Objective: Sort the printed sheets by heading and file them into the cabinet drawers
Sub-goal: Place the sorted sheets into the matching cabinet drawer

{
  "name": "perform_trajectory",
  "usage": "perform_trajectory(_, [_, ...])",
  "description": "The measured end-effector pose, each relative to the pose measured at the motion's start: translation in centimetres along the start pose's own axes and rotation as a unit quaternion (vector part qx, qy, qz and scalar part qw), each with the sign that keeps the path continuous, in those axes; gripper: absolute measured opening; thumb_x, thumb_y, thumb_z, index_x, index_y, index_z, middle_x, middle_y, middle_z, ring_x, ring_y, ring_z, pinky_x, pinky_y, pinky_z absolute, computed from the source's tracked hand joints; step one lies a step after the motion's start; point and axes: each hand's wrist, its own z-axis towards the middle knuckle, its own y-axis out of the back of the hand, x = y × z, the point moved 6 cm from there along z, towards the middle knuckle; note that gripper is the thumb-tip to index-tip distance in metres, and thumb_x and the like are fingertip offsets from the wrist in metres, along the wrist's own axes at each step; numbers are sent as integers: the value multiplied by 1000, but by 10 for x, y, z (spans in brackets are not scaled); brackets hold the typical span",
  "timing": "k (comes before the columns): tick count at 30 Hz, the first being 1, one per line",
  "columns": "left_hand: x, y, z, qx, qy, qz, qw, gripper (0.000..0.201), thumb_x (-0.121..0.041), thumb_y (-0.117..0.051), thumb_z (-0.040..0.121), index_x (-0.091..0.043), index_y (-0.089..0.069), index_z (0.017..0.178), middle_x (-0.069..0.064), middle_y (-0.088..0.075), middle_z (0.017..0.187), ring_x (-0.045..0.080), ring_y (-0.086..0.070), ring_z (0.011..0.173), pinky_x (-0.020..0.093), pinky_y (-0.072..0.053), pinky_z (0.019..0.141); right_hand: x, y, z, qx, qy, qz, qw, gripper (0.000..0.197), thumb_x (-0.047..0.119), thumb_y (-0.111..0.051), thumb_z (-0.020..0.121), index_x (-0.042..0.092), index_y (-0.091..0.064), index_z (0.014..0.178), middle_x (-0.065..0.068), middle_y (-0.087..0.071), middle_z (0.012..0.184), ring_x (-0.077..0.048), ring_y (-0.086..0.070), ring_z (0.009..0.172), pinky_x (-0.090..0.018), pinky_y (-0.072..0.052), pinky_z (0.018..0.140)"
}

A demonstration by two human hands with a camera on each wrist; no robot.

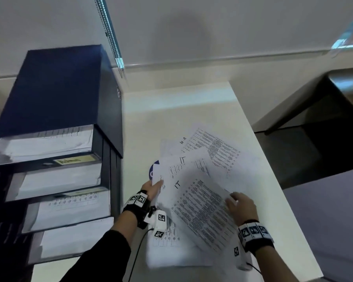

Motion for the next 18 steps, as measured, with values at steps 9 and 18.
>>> perform_trajectory(9, [-11,-7,-4,-23,-36,-63,997,48,-39,-71,86,-8,-66,123,4,-66,124,21,-59,117,37,-40,110,5,25,46,-18,-46,78,996,18,21,-56,94,8,-66,102,-10,-68,86,-27,-57,77,-27,-39,71])
perform_trajectory(18, [-35,-23,-11,-22,-120,120,985,80,-50,-81,70,-5,-56,131,13,-64,126,33,-60,116,42,-52,95,33,-40,38,117,5,-33,993,30,35,-71,83,12,-67,101,-4,-66,91,-21,-64,86,-29,-53,81])
